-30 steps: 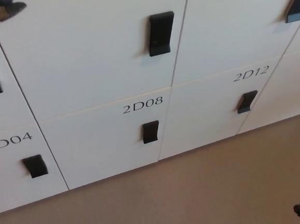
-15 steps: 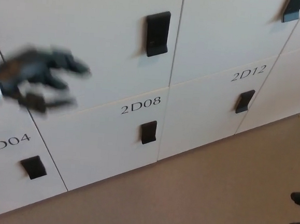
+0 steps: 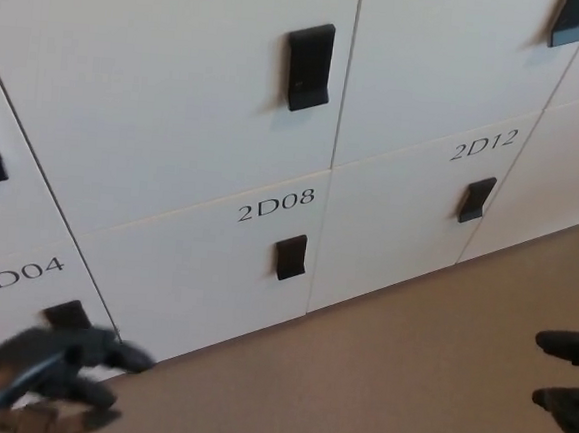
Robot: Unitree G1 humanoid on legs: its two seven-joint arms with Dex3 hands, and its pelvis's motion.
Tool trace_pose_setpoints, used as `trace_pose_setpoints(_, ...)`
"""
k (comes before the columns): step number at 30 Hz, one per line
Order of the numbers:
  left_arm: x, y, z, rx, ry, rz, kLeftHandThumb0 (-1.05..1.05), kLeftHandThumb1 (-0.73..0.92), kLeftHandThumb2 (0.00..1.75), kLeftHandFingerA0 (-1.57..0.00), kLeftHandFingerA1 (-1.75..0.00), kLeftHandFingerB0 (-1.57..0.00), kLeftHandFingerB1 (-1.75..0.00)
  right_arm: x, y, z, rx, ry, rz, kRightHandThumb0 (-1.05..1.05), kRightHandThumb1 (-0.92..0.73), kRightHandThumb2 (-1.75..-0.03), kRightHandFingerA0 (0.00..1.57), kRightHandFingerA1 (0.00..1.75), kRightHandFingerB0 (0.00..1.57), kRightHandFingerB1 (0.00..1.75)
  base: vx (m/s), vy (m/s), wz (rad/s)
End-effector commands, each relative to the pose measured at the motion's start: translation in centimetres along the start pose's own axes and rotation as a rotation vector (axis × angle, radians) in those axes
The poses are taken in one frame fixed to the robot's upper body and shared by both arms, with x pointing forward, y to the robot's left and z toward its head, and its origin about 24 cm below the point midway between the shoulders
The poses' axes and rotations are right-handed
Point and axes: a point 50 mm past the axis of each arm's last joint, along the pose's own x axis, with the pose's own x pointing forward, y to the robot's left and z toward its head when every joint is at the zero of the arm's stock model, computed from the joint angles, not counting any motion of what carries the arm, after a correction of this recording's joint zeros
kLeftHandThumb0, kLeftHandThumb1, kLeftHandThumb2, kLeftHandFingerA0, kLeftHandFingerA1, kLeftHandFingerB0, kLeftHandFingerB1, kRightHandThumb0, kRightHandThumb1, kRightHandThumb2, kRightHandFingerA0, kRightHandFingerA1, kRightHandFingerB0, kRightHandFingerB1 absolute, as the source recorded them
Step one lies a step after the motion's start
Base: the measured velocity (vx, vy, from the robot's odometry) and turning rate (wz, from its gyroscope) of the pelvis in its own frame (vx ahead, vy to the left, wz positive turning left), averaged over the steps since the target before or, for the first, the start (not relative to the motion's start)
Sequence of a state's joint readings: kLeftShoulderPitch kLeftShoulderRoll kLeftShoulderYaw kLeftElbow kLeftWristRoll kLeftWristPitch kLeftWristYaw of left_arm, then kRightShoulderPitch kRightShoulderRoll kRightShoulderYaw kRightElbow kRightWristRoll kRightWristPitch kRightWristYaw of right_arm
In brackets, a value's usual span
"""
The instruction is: The robot walks towards an open cabinet and lifts its left hand to push the door towards the right to close it.
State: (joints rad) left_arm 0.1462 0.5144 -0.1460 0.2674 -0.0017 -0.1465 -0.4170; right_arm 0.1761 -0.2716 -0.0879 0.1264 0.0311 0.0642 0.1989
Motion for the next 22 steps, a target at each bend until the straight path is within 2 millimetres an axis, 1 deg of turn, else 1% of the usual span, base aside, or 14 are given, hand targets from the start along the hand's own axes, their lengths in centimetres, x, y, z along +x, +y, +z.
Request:
trace_pose_setpoints(1,-1.4,1.2,-2.9,-0.379,0.047,0.276,-0.44,0.52,0.87,-0.43,-0.55,-0.32,-0.49,0.8,-0.4,-1.4,-0.066,0.096,0.027,-0.12,-0.71,-0.6,0.56,0.62,0.42,0.54,0.0,0.0,0.0)
trace_pose_setpoints(2,-1.4,1.2,-2.9,-0.379,0.047,0.276,-0.44,0.52,0.87,-0.43,-0.55,-0.32,-0.49,0.8,-0.4,-1.4,-0.066,0.096,0.027,-0.12,-0.71,-0.6,0.56,0.62,0.42,0.54,0.0,0.0,0.0)
trace_pose_setpoints(3,-1.0,1.6,-3.0,-0.413,0.061,0.293,-0.42,0.68,0.59,-0.47,-0.38,-0.43,-0.35,0.9,-0.3,-1.5,-0.062,0.097,0.027,-0.14,-0.71,-0.6,0.54,0.61,0.42,0.54,0.0,0.0,0.0)
trace_pose_setpoints(4,-0.7,1.8,-3.2,-0.435,0.069,0.304,-0.42,0.68,0.59,-0.47,-0.38,-0.43,-0.35,1.0,-0.3,-1.5,-0.059,0.097,0.028,-0.14,-0.71,-0.6,0.54,0.61,0.42,0.54,0.0,0.0,0.0)
trace_pose_setpoints(5,-0.2,2.4,-3.7,-0.477,0.087,0.338,-0.4,0.68,0.6,-0.48,-0.39,-0.39,-0.35,1.2,-0.2,-1.6,-0.045,0.1,0.026,-0.2,-0.76,-0.61,0.46,0.56,0.36,0.51,0.0,0.0,0.0)
trace_pose_setpoints(7,0.4,3.0,-4.1,-0.516,0.104,0.369,-0.4,0.68,0.6,-0.48,-0.39,-0.39,-0.35,1.3,-0.2,-1.7,-0.027,0.104,0.022,-0.2,-0.76,-0.61,0.46,0.56,0.36,0.51,0.0,0.0,0.0)
trace_pose_setpoints(8,0.5,3.0,-4.6,-0.546,0.12,0.389,-0.36,0.7,0.61,-0.52,-0.41,-0.39,-0.36,1.3,-0.2,-1.8,-0.017,0.108,0.019,-0.21,-0.78,-0.62,0.43,0.53,0.33,0.5,0.0,0.0,0.0)
trace_pose_setpoints(10,0.6,3.0,-5.2,-0.574,0.136,0.408,-0.36,0.7,0.61,-0.52,-0.41,-0.39,-0.36,1.3,-0.2,-1.9,-0.01,0.111,0.018,-0.21,-0.78,-0.62,0.43,0.53,0.33,0.5,0.0,0.0,0.0)
trace_pose_setpoints(11,0.4,2.7,-6.0,-0.608,0.15,0.42,-0.32,0.69,0.61,-0.49,-0.41,-0.4,-0.38,1.2,-0.4,-2.1,-0.007,0.118,0.013,-0.23,-0.59,-0.96,0.33,0.6,0.24,0.56,0.0,0.0,0.0)
trace_pose_setpoints(12,0.3,2.4,-6.4,-0.61,0.157,0.422,-0.33,0.65,0.6,-0.47,-0.39,-0.43,-0.37,1.1,-0.6,-2.3,-0.001,0.125,0.01,-0.22,-0.59,-0.96,0.34,0.6,0.24,0.56,0.0,0.0,0.0)
trace_pose_setpoints(14,0.1,2.2,-6.7,-0.608,0.164,0.423,-0.33,0.65,0.6,-0.47,-0.39,-0.43,-0.37,1.0,-0.7,-2.5,0.006,0.131,0.008,-0.22,-0.59,-0.96,0.34,0.6,0.24,0.56,0.0,0.0,0.0)
trace_pose_setpoints(15,-0.1,2.0,-6.9,-0.598,0.168,0.425,-0.32,0.64,0.59,-0.51,-0.39,-0.46,-0.37,1.0,-0.7,-2.6,0.003,0.133,0.009,-0.23,-0.58,-0.96,0.33,0.6,0.23,0.55,0.0,0.0,0.0)
trace_pose_setpoints(18,-0.3,1.9,-7.0,-0.581,0.171,0.426,-0.33,0.65,0.6,-0.5,-0.39,-0.41,-0.36,0.8,-0.7,-2.6,-0.004,0.133,0.011,-0.24,-0.58,-0.97,0.32,0.59,0.22,0.55,0.0,0.0,0.0)
trace_pose_setpoints(22,-0.8,1.8,-7.2,-0.549,0.17,0.428,-0.33,0.66,0.6,-0.5,-0.39,-0.4,-0.36,0.8,-0.8,-2.4,-0.024,0.126,0.019,-0.25,-0.57,-0.97,0.33,0.59,0.23,0.55,0.0,0.0,0.0)
